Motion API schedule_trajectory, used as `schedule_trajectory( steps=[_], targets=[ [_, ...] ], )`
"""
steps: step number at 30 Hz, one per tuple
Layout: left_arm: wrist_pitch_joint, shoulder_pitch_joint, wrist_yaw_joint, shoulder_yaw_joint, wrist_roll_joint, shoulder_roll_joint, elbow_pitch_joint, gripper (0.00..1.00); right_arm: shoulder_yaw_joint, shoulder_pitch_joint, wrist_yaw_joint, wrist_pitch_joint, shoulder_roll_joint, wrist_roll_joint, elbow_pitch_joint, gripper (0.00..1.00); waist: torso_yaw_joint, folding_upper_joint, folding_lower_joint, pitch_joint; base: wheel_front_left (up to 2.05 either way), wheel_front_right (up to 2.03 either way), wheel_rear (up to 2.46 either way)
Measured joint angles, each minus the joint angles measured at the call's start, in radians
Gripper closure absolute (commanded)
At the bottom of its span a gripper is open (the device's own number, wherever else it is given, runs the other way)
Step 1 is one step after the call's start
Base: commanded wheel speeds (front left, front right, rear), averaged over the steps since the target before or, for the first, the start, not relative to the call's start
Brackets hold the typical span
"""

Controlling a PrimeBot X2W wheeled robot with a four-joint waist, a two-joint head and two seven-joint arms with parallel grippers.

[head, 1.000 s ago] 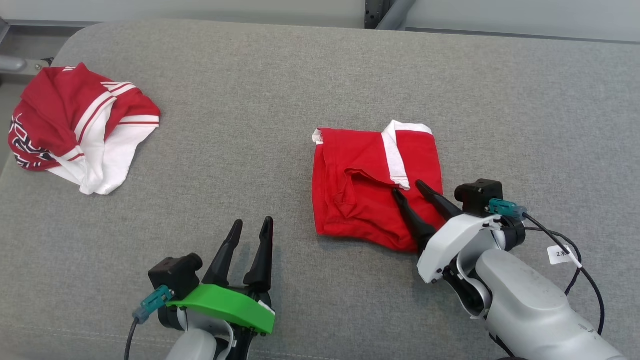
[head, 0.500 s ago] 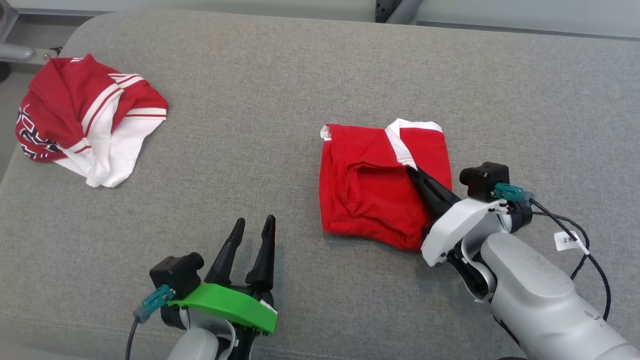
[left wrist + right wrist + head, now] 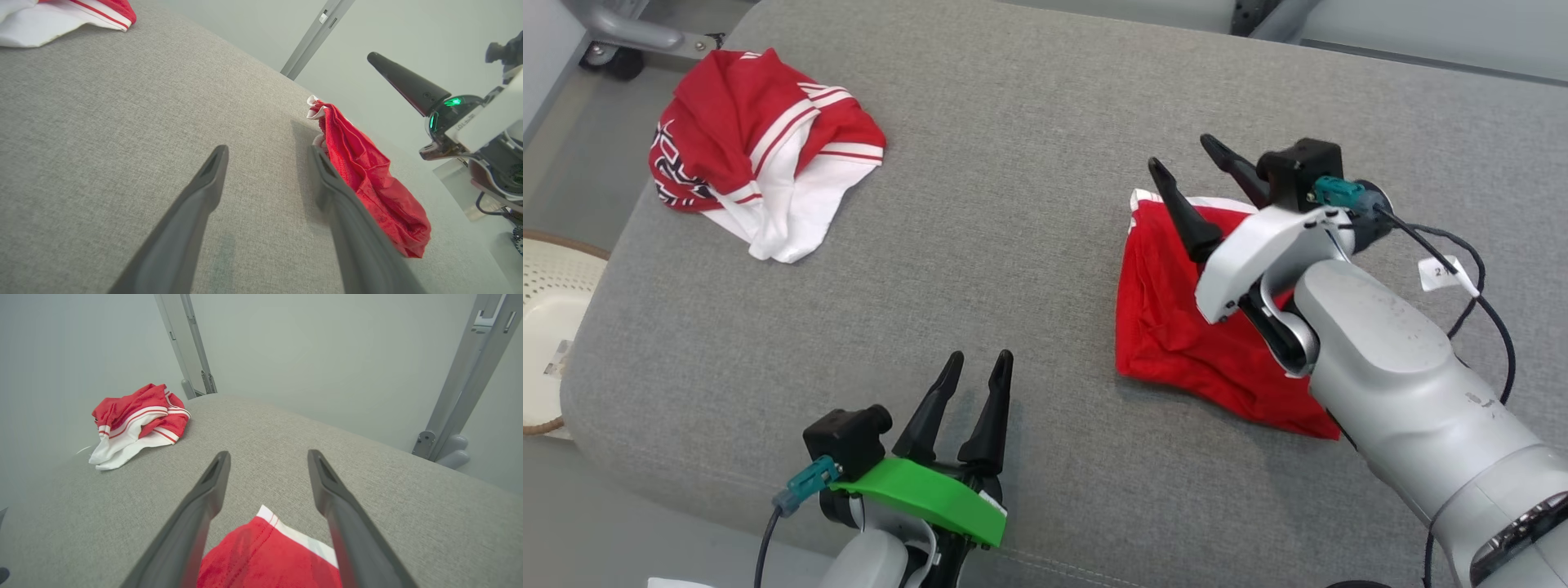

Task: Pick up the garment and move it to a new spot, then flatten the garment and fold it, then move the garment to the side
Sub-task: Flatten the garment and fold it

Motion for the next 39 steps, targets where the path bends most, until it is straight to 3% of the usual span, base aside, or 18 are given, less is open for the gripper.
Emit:
schedule_trajectory(
  steps=[4,8,16,22,39],
  targets=[
    [0.000,0.004,0.000,0.012,-0.003,0.000,0.002,0.00,-0.009,-0.039,0.001,0.000,0.031,0.010,-0.028,0.00,0.033,0.0000,0.0000,-0.001,0.00,0.00,0.00],
    [0.000,0.020,0.000,0.048,0.007,0.000,0.005,0.00,-0.025,0.004,0.001,0.000,0.020,0.017,-0.059,0.00,0.026,0.0000,0.0000,-0.009,0.00,0.00,0.00],
    [0.000,0.028,0.000,0.081,0.034,0.000,0.009,0.00,-0.071,0.163,0.000,0.000,-0.035,0.047,-0.113,0.00,-0.056,0.0000,0.0000,-0.031,0.00,0.00,0.00],
    [0.000,0.044,0.000,0.093,0.047,0.000,0.020,0.00,-0.097,0.271,0.000,0.000,-0.036,0.052,-0.144,0.00,-0.115,0.0000,0.0000,-0.059,0.00,0.00,0.00],
    [0.000,0.136,0.000,0.329,0.201,-0.001,-0.002,0.00,-0.502,0.532,0.000,0.000,0.059,-0.160,-0.236,0.00,-0.285,0.0000,0.0000,-0.134,0.00,0.00,0.00]
  ],
)
